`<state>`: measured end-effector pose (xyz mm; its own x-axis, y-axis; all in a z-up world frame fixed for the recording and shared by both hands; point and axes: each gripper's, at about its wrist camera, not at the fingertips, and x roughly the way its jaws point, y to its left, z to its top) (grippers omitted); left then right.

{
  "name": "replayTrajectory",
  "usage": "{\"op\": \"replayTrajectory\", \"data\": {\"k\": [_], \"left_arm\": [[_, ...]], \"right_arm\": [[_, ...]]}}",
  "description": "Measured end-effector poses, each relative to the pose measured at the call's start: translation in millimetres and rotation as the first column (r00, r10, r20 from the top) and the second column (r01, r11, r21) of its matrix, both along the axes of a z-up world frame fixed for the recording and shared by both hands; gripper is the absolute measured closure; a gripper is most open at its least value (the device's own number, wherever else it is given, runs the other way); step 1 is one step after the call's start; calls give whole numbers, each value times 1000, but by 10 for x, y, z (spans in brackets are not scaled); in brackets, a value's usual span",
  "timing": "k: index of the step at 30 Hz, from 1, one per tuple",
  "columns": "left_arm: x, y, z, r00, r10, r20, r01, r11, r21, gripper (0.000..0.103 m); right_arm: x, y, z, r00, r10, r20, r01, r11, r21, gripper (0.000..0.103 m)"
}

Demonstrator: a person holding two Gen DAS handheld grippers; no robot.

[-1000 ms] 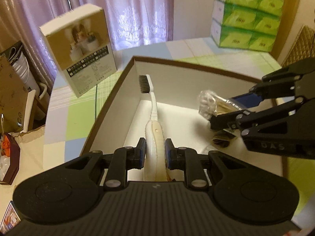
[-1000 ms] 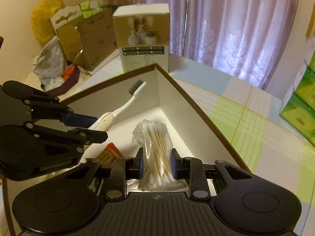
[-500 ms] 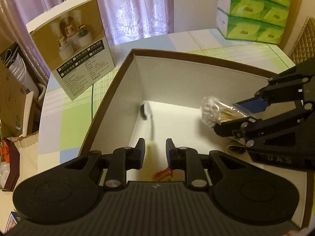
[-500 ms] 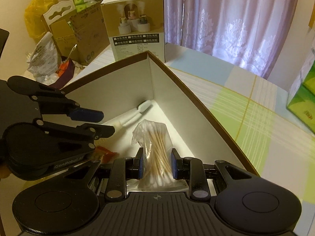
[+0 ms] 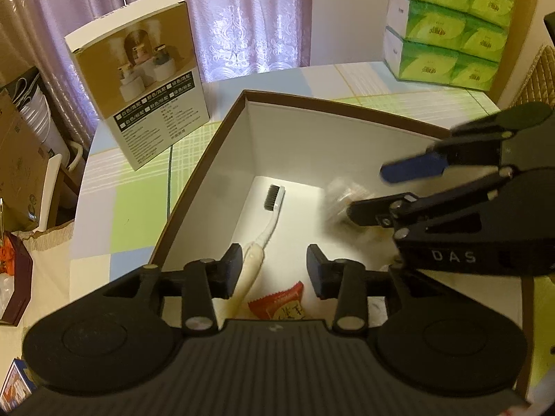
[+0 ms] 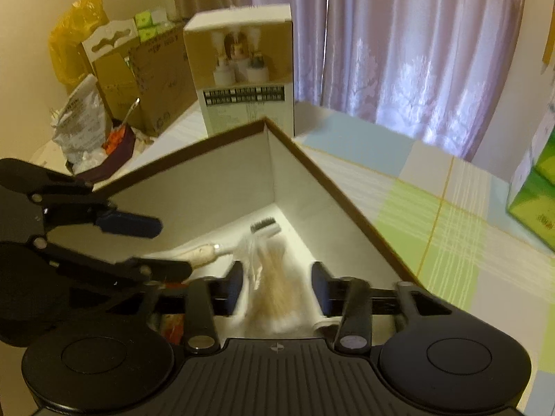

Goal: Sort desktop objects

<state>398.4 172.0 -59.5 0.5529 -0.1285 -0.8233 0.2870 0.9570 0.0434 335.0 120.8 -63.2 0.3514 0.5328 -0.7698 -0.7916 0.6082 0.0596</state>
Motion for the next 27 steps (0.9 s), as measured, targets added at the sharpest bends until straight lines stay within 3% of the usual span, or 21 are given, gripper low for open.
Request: {"op": "replayTrajectory", "data": {"k": [5,10,16,24,27], "left_arm": [[-106,57,70,999,34,7,-33,999,-9,57],[-244,98,173,998,64,27,-63,998,-19,42],[-429,110,311,993,99,63,-98,995,-18,25],[-723,88,510,982,142,127,-145,989,8,5],[-859,56,591,977,149,155,-153,988,13,4]], "right_arm": [[-78,-112,106,1000,13,4,-14,999,31,44],[-250,-257,209,999,27,46,-29,999,43,19],[-445,-413,306,997,26,79,-31,998,58,4],[-691,-598,429,995,31,90,-38,996,77,2],[-775,-664,463,997,26,79,-32,996,78,2]]}}
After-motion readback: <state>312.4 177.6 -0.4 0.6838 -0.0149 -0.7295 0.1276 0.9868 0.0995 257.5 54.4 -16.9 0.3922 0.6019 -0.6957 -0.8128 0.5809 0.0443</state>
